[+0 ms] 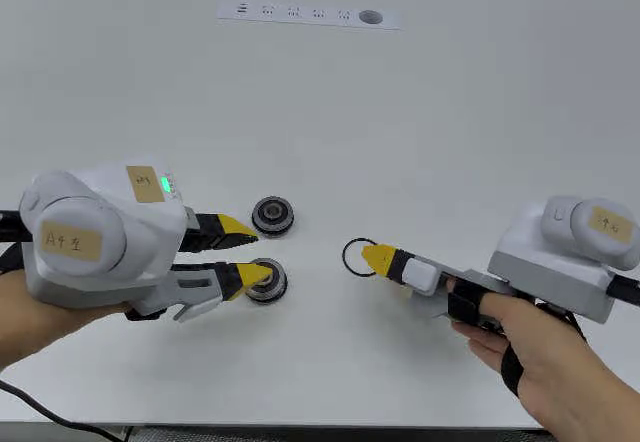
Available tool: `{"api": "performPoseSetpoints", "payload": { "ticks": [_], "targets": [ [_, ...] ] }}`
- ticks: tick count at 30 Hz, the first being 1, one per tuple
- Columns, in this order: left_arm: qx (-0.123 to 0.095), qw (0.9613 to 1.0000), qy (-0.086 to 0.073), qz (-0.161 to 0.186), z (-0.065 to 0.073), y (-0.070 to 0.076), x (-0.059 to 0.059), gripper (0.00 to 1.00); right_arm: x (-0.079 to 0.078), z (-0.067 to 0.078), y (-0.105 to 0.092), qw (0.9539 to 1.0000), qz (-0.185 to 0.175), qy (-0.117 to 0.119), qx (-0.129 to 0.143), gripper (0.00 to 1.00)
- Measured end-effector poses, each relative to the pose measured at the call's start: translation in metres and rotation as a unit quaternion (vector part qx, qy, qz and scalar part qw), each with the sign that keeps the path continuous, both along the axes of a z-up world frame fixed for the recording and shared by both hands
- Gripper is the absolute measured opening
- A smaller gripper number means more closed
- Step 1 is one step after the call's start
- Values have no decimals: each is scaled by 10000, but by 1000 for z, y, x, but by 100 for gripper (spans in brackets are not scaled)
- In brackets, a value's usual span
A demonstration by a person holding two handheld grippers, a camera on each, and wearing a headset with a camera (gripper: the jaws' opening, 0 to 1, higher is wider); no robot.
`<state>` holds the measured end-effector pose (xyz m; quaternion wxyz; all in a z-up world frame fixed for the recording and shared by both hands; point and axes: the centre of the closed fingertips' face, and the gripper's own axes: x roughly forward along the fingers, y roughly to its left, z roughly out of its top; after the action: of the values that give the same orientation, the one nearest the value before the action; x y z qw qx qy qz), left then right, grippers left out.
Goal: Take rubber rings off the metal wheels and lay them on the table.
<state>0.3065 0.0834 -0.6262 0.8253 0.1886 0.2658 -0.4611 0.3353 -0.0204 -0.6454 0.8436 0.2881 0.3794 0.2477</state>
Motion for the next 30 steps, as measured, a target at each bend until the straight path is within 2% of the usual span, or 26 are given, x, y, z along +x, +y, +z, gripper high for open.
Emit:
{"api": "performPoseSetpoints", "payload": {
  "ticks": [2, 5, 8, 12, 30],
  "targets": [
    [54, 10000, -12, -19, -2, -1, 0, 20, 0, 2, 2, 10000, -5, -12, 91, 22],
    [116, 9999, 5, -56, -5, -2, -1, 20, 2, 4, 2, 9999, -64, -106, 52, 22],
    [165, 9998, 51, -79, -9, -3, -2, 19, 3, 6, 4, 9997, -78, -67, 215, 21],
    [249, 9995, 132, -124, -16, -3, -4, 18, 5, 8, 7, 9996, -63, -108, 236, 21],
    [312, 9989, 286, -179, -25, -3, -6, 16, 6, 9, 19, 9992, 18, -38, 399, 21]
  ]
}}
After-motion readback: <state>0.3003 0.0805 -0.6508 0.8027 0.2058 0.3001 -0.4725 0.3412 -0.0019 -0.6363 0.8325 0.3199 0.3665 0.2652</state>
